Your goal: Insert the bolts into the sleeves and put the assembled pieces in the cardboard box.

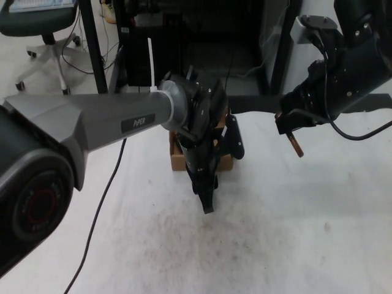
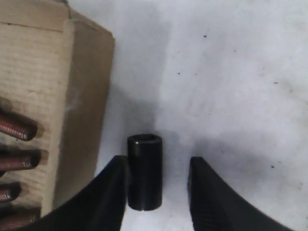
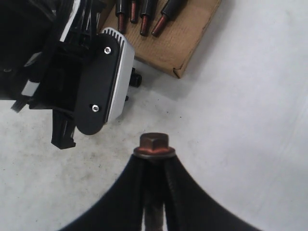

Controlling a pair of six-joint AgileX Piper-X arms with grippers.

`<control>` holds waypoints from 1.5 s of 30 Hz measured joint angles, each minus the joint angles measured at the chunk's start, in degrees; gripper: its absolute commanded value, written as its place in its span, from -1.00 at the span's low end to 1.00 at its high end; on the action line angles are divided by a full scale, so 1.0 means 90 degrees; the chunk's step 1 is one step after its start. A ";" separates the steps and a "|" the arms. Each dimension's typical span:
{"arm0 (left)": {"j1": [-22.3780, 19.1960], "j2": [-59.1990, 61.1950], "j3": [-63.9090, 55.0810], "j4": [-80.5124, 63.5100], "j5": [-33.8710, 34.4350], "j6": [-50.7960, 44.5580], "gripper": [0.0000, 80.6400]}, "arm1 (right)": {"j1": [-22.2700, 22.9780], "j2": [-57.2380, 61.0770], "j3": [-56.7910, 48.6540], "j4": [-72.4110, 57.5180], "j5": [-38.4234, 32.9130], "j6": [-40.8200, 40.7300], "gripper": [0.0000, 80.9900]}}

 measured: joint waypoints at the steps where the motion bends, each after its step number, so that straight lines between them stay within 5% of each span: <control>1: 0.0000 0.0019 0.0000 0.0000 0.0000 0.0000 -0.91 | 0.0000 0.0000 0.0000 0.0000 0.0000 0.0000 -0.98; 14: -0.0102 -0.0014 -0.0097 0.0943 -0.0175 -0.0521 -0.99 | 0.0000 0.0000 0.0000 0.0000 0.0000 0.0000 -0.98; 23: -0.0393 -0.0134 -0.0061 0.2218 0.1105 -0.0813 -0.99 | 0.0000 0.0000 0.0000 0.0068 -0.0314 0.0000 -0.98; 32: -0.0420 -0.0170 0.0018 0.2250 0.1387 -0.0810 -0.99 | 0.0000 0.0000 0.0000 0.0113 -0.0327 0.0000 -0.98; 40: -0.0421 -0.0170 0.0028 0.2192 0.1376 -0.0697 -0.25 | 0.0000 0.0000 0.0000 0.0113 -0.0327 0.0000 -0.98; 45: -0.0421 -0.0170 0.0028 0.2192 0.1376 -0.0697 -0.22 | 0.0000 0.0000 0.0000 0.0113 -0.0327 0.0000 -0.98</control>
